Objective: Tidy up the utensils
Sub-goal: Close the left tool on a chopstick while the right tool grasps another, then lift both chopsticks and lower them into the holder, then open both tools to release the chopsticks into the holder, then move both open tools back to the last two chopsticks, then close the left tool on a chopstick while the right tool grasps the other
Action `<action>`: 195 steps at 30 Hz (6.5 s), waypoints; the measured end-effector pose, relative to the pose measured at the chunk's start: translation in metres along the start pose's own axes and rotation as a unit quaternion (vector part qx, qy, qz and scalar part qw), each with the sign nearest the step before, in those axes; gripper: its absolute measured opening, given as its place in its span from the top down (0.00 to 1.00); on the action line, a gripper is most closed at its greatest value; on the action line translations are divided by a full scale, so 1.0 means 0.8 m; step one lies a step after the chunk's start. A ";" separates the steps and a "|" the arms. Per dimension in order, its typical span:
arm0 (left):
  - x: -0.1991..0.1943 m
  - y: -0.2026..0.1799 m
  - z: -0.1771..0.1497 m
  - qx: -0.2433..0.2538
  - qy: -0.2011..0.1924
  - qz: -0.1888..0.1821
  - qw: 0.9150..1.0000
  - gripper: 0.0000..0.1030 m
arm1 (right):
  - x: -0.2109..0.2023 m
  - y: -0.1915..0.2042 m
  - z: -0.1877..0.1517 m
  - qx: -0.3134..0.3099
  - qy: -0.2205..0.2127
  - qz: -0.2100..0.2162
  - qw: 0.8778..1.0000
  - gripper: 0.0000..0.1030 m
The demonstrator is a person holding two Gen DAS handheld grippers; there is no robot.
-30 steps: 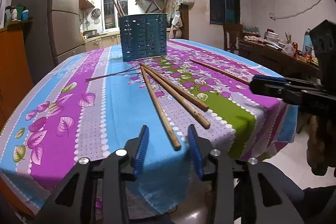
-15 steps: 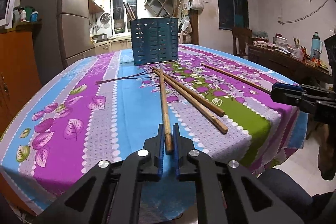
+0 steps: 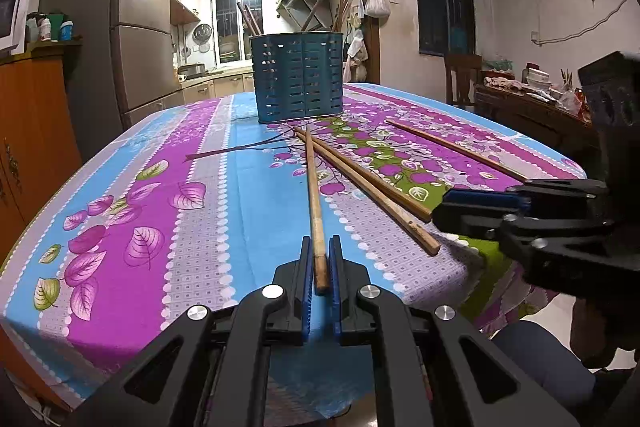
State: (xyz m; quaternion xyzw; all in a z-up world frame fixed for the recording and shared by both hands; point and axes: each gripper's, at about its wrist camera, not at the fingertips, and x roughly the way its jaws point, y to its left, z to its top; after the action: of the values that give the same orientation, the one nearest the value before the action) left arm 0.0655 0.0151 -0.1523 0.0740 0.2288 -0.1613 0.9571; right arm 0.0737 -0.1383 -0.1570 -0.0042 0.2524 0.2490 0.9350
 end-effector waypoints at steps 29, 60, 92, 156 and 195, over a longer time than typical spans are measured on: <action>-0.004 -0.002 0.002 -0.002 -0.035 0.018 0.999 0.93 | 0.007 -0.017 0.005 0.033 -0.043 -0.039 0.998 0.95; -0.037 0.029 0.266 0.013 -0.116 -0.027 0.993 0.93 | -0.078 -0.047 0.233 -0.045 -0.108 -0.031 0.993 0.95; 0.001 0.079 0.505 -0.027 -0.122 0.013 0.992 0.93 | -0.084 -0.105 0.482 -0.034 -0.166 -0.069 0.983 0.95; 0.123 0.111 0.466 -0.065 -0.086 0.042 0.993 0.29 | 0.009 -0.171 0.450 0.023 -0.125 -0.082 0.988 0.22; 0.008 -0.071 0.020 -0.001 -0.036 0.012 0.999 0.48 | -0.070 -0.110 -0.041 0.028 -0.039 -0.122 0.991 0.82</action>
State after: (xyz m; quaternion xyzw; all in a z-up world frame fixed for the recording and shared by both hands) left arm 0.0579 -0.0437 -0.1446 0.0701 0.1934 -0.1520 0.9667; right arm 0.0574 -0.2454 -0.1697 0.0014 0.2203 0.1261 0.9672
